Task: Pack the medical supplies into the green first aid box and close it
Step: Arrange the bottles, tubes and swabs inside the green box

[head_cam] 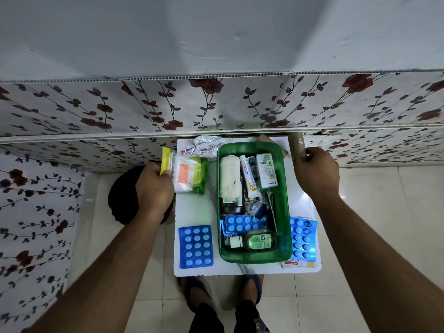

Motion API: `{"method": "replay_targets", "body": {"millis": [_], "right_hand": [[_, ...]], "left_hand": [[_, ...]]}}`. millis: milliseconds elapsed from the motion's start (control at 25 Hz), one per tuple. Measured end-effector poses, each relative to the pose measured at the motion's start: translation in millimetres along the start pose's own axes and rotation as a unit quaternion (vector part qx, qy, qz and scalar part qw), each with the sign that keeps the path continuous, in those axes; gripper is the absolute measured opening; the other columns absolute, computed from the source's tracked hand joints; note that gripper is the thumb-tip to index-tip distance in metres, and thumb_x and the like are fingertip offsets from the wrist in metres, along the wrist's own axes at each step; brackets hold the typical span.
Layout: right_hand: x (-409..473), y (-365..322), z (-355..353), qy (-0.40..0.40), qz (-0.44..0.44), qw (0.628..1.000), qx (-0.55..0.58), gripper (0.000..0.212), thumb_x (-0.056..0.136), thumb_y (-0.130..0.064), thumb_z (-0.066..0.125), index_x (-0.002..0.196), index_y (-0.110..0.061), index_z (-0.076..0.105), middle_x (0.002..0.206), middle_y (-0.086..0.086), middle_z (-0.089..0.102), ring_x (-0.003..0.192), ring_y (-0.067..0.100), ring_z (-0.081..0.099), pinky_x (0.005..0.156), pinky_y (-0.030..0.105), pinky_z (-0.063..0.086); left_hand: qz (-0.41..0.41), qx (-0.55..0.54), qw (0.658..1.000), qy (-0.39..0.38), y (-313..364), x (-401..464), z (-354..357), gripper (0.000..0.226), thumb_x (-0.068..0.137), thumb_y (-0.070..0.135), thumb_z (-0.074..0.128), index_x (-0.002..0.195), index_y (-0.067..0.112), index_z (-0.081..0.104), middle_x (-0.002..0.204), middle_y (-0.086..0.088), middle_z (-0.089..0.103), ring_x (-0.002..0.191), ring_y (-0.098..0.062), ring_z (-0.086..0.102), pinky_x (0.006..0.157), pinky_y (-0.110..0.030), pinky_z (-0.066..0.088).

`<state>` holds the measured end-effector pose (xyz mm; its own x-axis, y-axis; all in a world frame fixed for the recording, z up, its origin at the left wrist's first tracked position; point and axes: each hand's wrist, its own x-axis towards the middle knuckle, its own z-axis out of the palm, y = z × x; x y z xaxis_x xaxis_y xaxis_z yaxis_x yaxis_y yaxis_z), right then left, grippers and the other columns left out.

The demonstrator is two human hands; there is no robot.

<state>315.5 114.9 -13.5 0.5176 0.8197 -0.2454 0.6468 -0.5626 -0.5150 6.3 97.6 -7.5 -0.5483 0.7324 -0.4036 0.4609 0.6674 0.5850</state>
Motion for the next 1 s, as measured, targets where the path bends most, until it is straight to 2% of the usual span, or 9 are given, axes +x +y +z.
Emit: {"method": "replay_targets", "body": {"millis": [120, 240, 360, 480, 520, 600, 680, 840, 1000], "right_hand": [[-23.6, -10.2, -20.9, 0.020, -0.007, 0.999, 0.043, 0.066, 0.090, -0.071, 0.035, 0.068, -0.013, 0.058, 0.061, 0.001, 0.060, 0.061, 0.022, 0.055, 0.053, 0.028, 0.037], [-43.7, -12.6, -35.9, 0.028, -0.015, 0.997, 0.072, 0.041, 0.092, -0.054, 0.049, 0.083, -0.018, 0.066, 0.075, -0.005, 0.067, 0.067, 0.016, 0.059, 0.055, 0.022, 0.037], [-60.2, -8.1, -43.7, 0.014, -0.011, 0.995, 0.096, 0.026, 0.091, -0.041, 0.056, 0.098, -0.021, 0.070, 0.084, -0.005, 0.068, 0.075, 0.020, 0.063, 0.062, 0.027, 0.040], [-68.4, 0.2, -47.4, 0.008, -0.004, 0.994, 0.112, 0.025, 0.090, -0.037, 0.058, 0.105, -0.021, 0.070, 0.087, -0.005, 0.068, 0.079, 0.018, 0.064, 0.068, 0.028, 0.043], [-68.8, 2.8, -48.5, 0.008, -0.002, 0.993, 0.114, 0.025, 0.090, -0.037, 0.057, 0.104, -0.021, 0.070, 0.087, -0.005, 0.068, 0.080, 0.018, 0.064, 0.068, 0.028, 0.044], [-67.5, 7.6, -50.4, 0.011, 0.000, 0.993, 0.117, 0.025, 0.090, -0.039, 0.057, 0.103, -0.022, 0.070, 0.087, -0.006, 0.069, 0.080, 0.017, 0.065, 0.068, 0.029, 0.046], [-67.4, 10.5, -50.5, 0.004, -0.002, 0.993, 0.119, 0.024, 0.090, -0.040, 0.057, 0.102, -0.024, 0.069, 0.087, -0.007, 0.069, 0.080, 0.016, 0.065, 0.069, 0.030, 0.048], [-69.4, 11.6, -51.2, -0.013, -0.003, 0.992, 0.122, 0.020, 0.090, -0.041, 0.058, 0.100, -0.026, 0.068, 0.085, -0.009, 0.070, 0.077, 0.012, 0.066, 0.066, 0.029, 0.048], [-72.6, 12.0, -52.3, -0.026, -0.004, 0.992, 0.120, 0.022, 0.089, -0.038, 0.061, 0.103, -0.023, 0.069, 0.086, -0.008, 0.070, 0.077, 0.012, 0.066, 0.066, 0.029, 0.047]], "left_hand": [[0.094, 0.017, 0.994, 0.046, 16.1, -28.8, -38.2, 0.008, 0.096, 0.015, 0.050, 0.094, 0.008, 0.055, 0.086, -0.005, 0.063, 0.076, -0.023, 0.058, 0.058, -0.027, 0.036], [0.136, -0.039, 0.988, 0.065, 48.7, -69.8, -61.9, 0.006, 0.097, 0.017, 0.051, 0.094, 0.012, 0.052, 0.078, 0.009, 0.059, 0.070, -0.003, 0.055, 0.054, -0.018, 0.037], [0.139, -0.071, 0.988, -0.004, 76.6, -98.7, -37.0, 0.008, 0.097, 0.020, 0.052, 0.092, 0.014, 0.052, 0.080, 0.003, 0.062, 0.071, -0.014, 0.059, 0.056, -0.029, 0.045], [0.138, -0.041, 0.987, -0.065, 92.0, -111.8, 10.4, 0.002, 0.097, 0.008, 0.047, 0.098, 0.010, 0.047, 0.076, 0.004, 0.053, 0.062, -0.006, 0.050, 0.042, -0.013, 0.038], [0.137, -0.031, 0.988, -0.071, 94.2, -112.3, 23.4, 0.006, 0.096, 0.006, 0.046, 0.099, 0.011, 0.044, 0.076, 0.003, 0.052, 0.062, -0.007, 0.050, 0.041, -0.014, 0.039], [0.134, -0.023, 0.988, -0.077, 95.0, -111.4, 42.1, 0.012, 0.094, 0.004, 0.046, 0.101, 0.012, 0.040, 0.076, 0.001, 0.053, 0.063, -0.013, 0.053, 0.047, -0.035, 0.048], [0.169, 0.031, 0.983, -0.069, 92.2, -110.6, 50.0, 0.016, 0.092, 0.003, 0.048, 0.104, 0.011, 0.041, 0.081, -0.005, 0.059, 0.066, -0.020, 0.058, 0.051, -0.038, 0.044], [0.334, 0.222, 0.916, -0.020, 84.5, -112.8, 42.4, 0.052, 0.084, 0.014, 0.065, 0.130, 0.004, 0.044, 0.120, -0.014, 0.053, 0.101, -0.029, 0.058, 0.077, -0.035, 0.047], [0.433, 0.347, 0.826, -0.097, 74.4, -98.4, 45.1, 0.071, 0.082, 0.045, 0.066, 0.141, 0.013, 0.042, 0.135, -0.008, 0.048, 0.122, -0.026, 0.045, 0.098, -0.041, 0.039]]}}
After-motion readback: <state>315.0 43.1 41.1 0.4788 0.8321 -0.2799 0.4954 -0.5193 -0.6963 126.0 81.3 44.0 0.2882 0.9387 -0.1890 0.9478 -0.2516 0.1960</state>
